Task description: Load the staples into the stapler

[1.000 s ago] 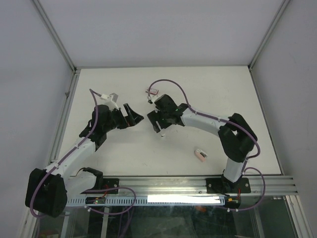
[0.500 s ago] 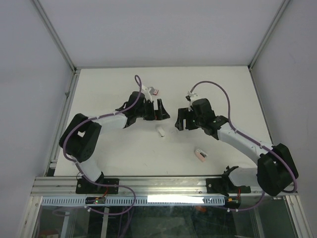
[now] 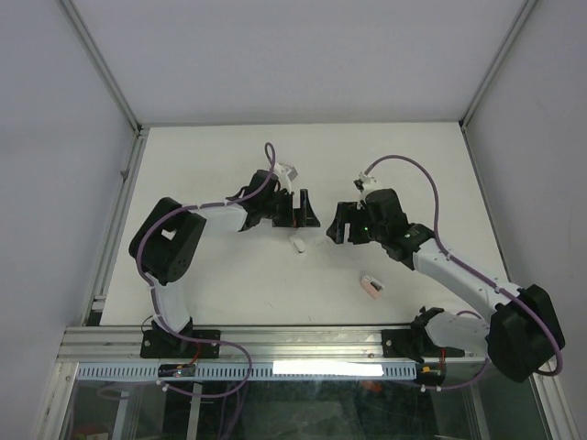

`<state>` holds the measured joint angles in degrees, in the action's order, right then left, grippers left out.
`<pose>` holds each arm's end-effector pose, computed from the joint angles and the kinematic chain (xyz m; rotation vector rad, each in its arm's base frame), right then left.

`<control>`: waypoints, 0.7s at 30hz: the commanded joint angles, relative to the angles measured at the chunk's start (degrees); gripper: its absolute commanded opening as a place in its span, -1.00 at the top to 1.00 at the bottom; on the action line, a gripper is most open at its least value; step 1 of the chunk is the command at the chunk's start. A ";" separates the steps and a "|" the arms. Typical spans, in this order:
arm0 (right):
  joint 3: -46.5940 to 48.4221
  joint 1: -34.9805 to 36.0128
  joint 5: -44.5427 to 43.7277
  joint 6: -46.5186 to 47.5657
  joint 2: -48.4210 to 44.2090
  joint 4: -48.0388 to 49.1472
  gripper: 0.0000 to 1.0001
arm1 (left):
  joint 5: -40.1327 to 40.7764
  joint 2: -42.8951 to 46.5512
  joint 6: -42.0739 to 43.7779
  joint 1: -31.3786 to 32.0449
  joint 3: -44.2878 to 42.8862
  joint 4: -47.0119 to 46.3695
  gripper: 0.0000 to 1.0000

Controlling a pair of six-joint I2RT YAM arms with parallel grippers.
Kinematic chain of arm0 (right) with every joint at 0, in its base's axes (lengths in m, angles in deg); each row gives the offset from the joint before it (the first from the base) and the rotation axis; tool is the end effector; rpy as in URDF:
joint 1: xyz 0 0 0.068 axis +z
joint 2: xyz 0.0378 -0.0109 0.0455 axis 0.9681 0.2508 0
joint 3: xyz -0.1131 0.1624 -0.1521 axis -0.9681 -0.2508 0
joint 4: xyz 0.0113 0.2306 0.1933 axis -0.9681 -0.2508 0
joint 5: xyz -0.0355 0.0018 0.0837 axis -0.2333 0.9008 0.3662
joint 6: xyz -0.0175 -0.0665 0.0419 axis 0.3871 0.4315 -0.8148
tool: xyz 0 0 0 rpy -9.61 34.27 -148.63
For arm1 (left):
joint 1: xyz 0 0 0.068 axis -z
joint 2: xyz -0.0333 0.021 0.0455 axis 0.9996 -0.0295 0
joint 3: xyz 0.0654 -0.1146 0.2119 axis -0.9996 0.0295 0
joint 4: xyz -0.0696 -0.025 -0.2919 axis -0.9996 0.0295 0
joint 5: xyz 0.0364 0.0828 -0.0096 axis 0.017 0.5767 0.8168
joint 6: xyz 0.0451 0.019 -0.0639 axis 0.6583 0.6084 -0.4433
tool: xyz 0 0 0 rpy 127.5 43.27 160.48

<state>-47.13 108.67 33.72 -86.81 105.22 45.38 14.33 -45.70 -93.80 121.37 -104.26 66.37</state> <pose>0.2639 0.1797 0.1745 -0.2681 2.2966 0.6055 0.3424 -0.2585 0.0734 0.3216 2.4552 -1.0309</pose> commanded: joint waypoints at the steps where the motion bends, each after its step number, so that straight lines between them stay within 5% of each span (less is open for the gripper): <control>1: -0.04 -0.39 -1.12 -1.16 -2.18 3.36 -0.50 | -3.03 0.82 1.52 0.52 0.48 0.10 -0.95; 21: -1.99 -1.51 -3.41 -1.86 -6.03 2.92 -0.50 | -7.34 15.19 -4.14 3.54 18.42 -5.40 -0.97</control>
<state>-49.17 107.68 31.69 -87.75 101.44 45.68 9.04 -34.40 -95.90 123.62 -88.33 62.41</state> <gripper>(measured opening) 0.750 0.986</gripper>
